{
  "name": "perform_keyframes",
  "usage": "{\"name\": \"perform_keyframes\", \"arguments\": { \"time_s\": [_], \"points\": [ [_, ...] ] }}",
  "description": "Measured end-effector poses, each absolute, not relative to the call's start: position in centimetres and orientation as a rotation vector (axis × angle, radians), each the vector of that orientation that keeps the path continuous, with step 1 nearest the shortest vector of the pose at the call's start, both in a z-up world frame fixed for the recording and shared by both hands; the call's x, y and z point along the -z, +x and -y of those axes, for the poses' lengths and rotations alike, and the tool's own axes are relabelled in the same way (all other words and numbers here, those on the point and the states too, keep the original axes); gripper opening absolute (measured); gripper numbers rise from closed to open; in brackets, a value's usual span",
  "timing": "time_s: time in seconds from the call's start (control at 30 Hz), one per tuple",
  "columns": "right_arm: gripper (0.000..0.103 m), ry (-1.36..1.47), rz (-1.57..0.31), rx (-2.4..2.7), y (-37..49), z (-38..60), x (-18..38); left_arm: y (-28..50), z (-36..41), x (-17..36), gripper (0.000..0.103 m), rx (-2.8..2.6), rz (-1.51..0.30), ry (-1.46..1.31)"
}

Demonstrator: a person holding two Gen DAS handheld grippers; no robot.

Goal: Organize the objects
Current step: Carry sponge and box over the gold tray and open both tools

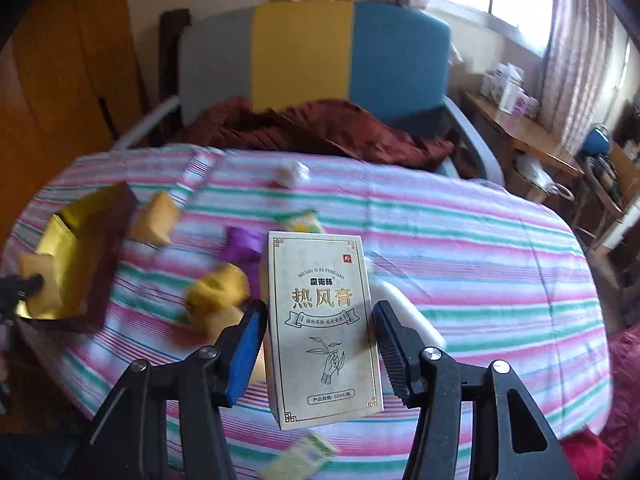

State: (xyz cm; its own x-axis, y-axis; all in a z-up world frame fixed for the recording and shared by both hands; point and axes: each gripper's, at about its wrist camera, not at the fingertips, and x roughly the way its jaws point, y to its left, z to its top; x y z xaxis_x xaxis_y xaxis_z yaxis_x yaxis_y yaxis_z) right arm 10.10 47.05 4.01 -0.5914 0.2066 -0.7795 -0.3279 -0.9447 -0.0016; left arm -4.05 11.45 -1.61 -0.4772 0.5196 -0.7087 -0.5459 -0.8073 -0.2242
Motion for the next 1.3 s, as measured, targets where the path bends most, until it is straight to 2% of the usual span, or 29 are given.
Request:
{"name": "perform_keyframes", "arguments": {
  "time_s": [0.2, 0.53, 0.6, 0.73, 0.8, 0.83, 0.87, 0.9, 1.2, 1.3],
  "points": [
    [0.056, -1.235, -0.265, -2.799, 5.7, -38.9, -5.5, -5.6, -5.3, 3.3, 0.035, -2.423, -0.044, -1.14],
    [0.056, -1.484, -0.348, -2.984, -4.5, -24.3, -1.8, -6.4, -0.2, 5.2, 0.04, -2.552, -0.102, -1.213],
    [0.056, -1.551, -0.395, -2.966, -6.7, -22.2, -0.7, -6.3, 0.7, 5.3, 0.047, -2.571, -0.094, -1.22],
    [0.056, -1.634, -0.46, -2.909, -11.4, -19.0, 1.5, -6.6, 2.1, 5.4, 0.053, -2.603, -0.06, -1.251],
    [0.058, -1.644, -0.532, -2.923, -12.9, -18.0, 1.7, -6.6, 2.6, 5.0, 0.068, -2.614, -0.015, -1.235],
    [0.072, -1.652, -0.594, -2.93, -13.7, -17.4, 1.9, -6.4, 2.9, 4.7, 0.072, -2.617, 0.01, -1.214],
    [0.082, -1.666, -0.65, -2.924, -14.4, -17.0, 2.1, -6.1, 3.1, 4.3, 0.079, -2.624, 0.033, -1.189],
    [0.092, -1.663, -0.672, -2.925, -14.8, -16.6, 2.1, -5.8, 3.2, 4.0, 0.082, -2.63, 0.04, -1.175],
    [0.092, -1.603, -0.43, -2.984, -10.8, -15.4, 1.5, -4.0, 4.1, 2.1, 0.081, -2.711, 0.073, -1.081],
    [0.096, -1.532, -0.371, -2.991, -8.7, -16.4, 1.0, -3.5, 4.1, 1.4, 0.081, -2.751, 0.075, -1.031]
  ]
}}
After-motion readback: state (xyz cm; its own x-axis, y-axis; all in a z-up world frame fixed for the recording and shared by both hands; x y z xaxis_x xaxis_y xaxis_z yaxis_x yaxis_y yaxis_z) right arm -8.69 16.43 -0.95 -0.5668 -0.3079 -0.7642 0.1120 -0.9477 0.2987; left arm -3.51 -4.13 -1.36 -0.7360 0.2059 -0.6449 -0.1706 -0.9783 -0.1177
